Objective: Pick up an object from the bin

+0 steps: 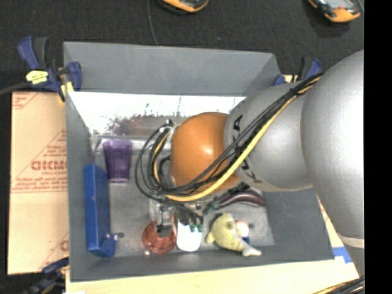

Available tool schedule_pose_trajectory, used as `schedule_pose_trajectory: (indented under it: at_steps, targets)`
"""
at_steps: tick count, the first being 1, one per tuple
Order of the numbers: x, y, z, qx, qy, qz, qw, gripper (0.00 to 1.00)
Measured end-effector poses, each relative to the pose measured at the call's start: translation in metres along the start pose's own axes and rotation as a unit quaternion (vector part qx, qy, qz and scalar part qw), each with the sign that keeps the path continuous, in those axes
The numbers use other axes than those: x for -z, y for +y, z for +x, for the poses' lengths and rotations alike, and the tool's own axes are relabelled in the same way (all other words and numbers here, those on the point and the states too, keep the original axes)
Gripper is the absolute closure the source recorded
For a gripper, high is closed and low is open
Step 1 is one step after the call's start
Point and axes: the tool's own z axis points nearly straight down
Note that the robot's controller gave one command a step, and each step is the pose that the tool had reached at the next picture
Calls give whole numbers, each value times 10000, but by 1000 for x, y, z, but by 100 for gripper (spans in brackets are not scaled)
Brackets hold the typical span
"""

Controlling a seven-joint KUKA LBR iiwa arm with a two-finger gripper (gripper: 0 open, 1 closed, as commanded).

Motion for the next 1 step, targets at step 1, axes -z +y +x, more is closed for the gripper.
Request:
schedule_pose_trajectory:
  at_steps: [1]
  targets:
    - [36, -6, -1, 30, -62, -17, 10000, 100]
